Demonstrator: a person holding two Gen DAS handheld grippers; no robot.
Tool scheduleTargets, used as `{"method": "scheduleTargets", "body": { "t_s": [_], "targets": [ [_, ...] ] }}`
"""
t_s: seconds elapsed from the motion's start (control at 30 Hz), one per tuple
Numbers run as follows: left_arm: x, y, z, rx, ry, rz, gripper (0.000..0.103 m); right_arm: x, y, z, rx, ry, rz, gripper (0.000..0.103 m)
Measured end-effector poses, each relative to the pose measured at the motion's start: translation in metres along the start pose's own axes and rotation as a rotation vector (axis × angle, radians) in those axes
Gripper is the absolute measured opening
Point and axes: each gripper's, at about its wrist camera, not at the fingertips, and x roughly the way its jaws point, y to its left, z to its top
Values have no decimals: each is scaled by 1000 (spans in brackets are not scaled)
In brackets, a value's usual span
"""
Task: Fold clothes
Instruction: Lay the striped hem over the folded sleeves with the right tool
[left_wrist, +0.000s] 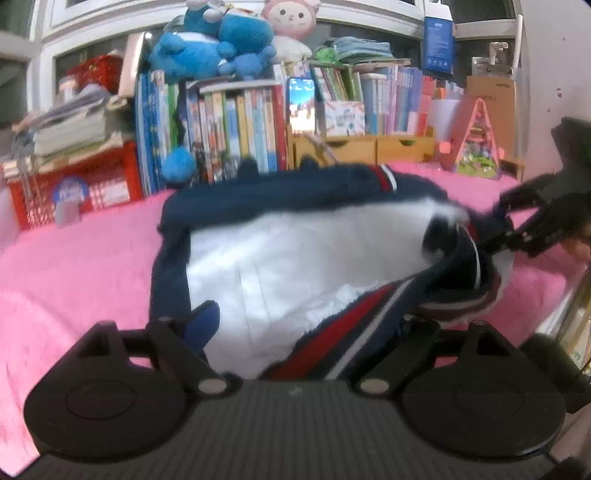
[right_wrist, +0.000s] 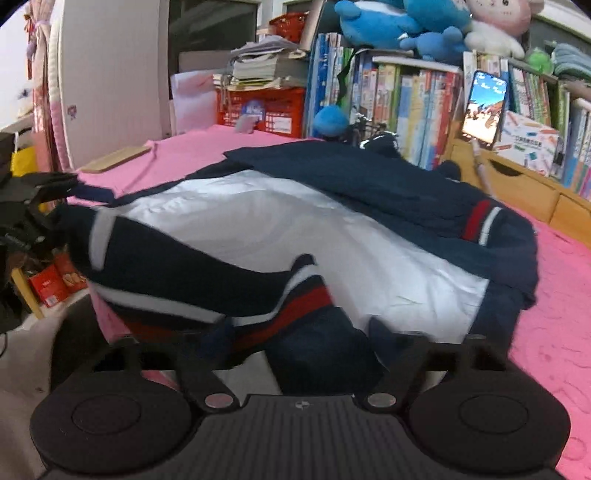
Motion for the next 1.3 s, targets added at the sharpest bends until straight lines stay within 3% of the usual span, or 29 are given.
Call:
{"method": "scheduleTargets", "body": {
  "t_s": [0.1, 0.27, 0.37, 0.5, 0.57, 0.77, 0.87, 0.97, 1.1, 1.3],
  "targets": [
    [9, 9, 21, 30, -19, -7, 88, 1, -6, 7, 72, -22, -38, 30],
    [22, 30, 56, 4, -62, -73, 88, -9, -35, 20, 233, -116, -103, 27],
    [21, 48, 73, -65, -132, -198, 88, -9, -60, 30, 339, -158, -164, 27],
    [8, 83, 83, -289, -247, -395, 90, 3, -91, 36, 456, -162, -267, 27],
    [4, 91, 81, -329, -263, -437, 93, 14, -101, 32, 508, -135, -298, 27],
    [20, 75, 56, -134, -85, -302, 93, 37, -109, 10, 542, -67, -324, 33],
    [41, 82, 48, -173, -23, -275, 93, 35, -105, 5, 524, -62, -307, 42],
    [59, 91, 47, -212, -4, -262, 93, 22, -106, 4, 519, -89, -252, 67],
    [86, 98, 45, -226, 42, -219, 91, 11, -95, 3, 419, -100, -204, 73],
    [112, 99, 28, -223, 140, -167, 89, 27, -79, -1, 317, -22, -231, 85]
  ]
}}
